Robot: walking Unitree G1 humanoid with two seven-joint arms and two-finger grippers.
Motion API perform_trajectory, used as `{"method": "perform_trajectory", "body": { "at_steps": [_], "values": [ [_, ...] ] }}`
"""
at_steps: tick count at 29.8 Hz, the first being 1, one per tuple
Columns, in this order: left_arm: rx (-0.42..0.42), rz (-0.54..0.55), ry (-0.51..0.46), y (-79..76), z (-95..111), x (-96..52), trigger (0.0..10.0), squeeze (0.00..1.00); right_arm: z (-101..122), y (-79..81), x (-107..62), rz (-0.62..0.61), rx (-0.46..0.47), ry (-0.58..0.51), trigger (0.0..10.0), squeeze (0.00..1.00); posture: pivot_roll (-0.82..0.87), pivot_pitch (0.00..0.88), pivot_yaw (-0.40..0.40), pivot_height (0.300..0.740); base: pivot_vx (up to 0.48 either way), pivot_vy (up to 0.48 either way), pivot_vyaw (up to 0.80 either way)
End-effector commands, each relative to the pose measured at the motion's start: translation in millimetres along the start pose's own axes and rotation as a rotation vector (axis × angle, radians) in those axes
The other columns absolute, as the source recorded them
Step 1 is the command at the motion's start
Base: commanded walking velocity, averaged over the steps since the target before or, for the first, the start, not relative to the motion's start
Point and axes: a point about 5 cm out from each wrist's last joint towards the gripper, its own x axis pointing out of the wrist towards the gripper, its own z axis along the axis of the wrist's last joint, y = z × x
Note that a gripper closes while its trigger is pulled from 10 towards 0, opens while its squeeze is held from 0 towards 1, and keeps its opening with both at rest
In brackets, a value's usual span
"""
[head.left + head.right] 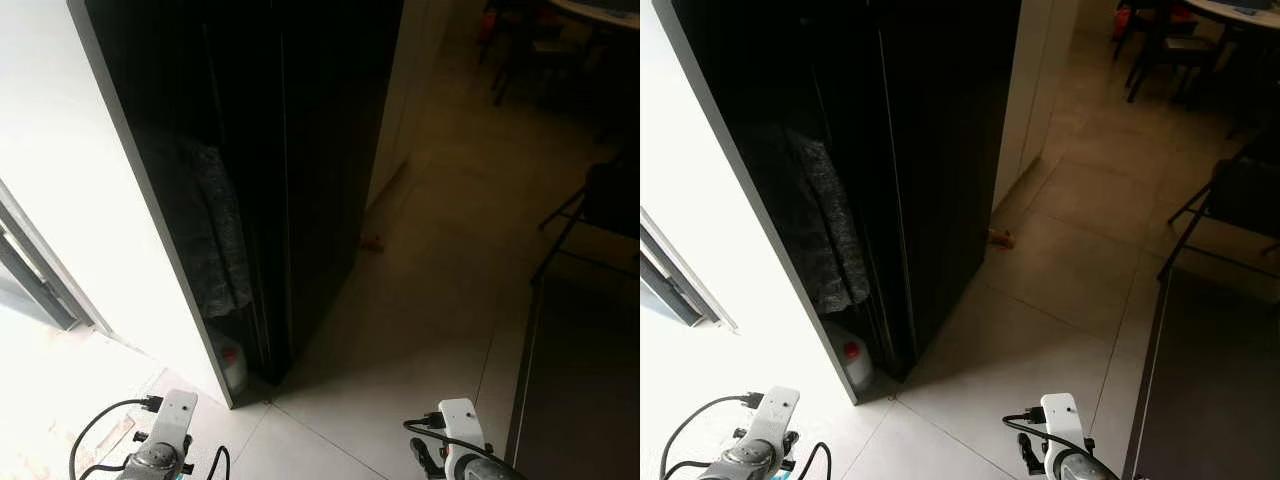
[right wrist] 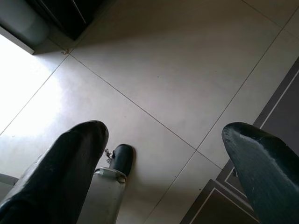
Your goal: Restocking fridge
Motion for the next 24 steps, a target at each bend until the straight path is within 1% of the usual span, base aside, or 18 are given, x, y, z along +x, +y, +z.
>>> {"method": "perform_trajectory", "body": {
  "at_steps": [1, 2, 3, 6, 15, 20, 24],
  "values": [
    [-0.042, -0.020, -0.003, -2.6, -4, -0.7, 10.0, 0.00, -2, -2.1, -0.7, -0.010, 0.008, 0.003, 10.0, 0.00, -0.07, 0.000, -0.021, 0.740, 0.000, 0.000, 0.00],
    [-0.042, -0.020, -0.003, -2.6, -4, -0.7, 10.0, 0.00, -2, -2.1, -0.7, -0.010, 0.008, 0.003, 10.0, 0.00, -0.07, 0.000, -0.021, 0.740, 0.000, 0.000, 0.00],
    [-0.048, -0.043, -0.003, -5.1, -5, -0.9, 10.0, 0.00, -3, -1.9, -0.8, -0.008, 0.012, 0.003, 10.0, 0.00, -0.07, 0.000, -0.021, 0.740, 0.000, 0.000, 0.00],
    [-0.026, -0.060, -0.006, -7.5, -5, -1.2, 10.0, 0.00, -3, -1.0, -0.8, 0.000, 0.018, -0.003, 10.0, 0.00, -0.07, 0.000, -0.020, 0.740, 0.000, 0.000, 0.00],
    [-0.039, -0.067, -0.010, -9.6, -6, -1.5, 10.0, 0.00, -6, -1.6, -1.1, -0.021, 0.008, 0.011, 10.0, 0.00, -0.07, 0.000, -0.015, 0.740, 0.000, 0.265, 0.00],
    [-0.029, -0.072, -0.002, -12.3, -7, -1.7, 10.0, 0.00, -7, -1.6, -1.2, -0.015, 0.000, 0.023, 10.0, 0.00, -0.07, 0.000, -0.017, 0.740, 0.000, 0.267, -0.77],
    [-0.030, -0.077, 0.001, -14.0, -8, -1.8, 10.0, 0.00, -6, -1.6, -1.4, -0.015, 0.003, 0.003, 10.0, 0.00, -0.07, 0.000, -0.019, 0.740, 0.000, 0.267, 0.00]
  ]
}}
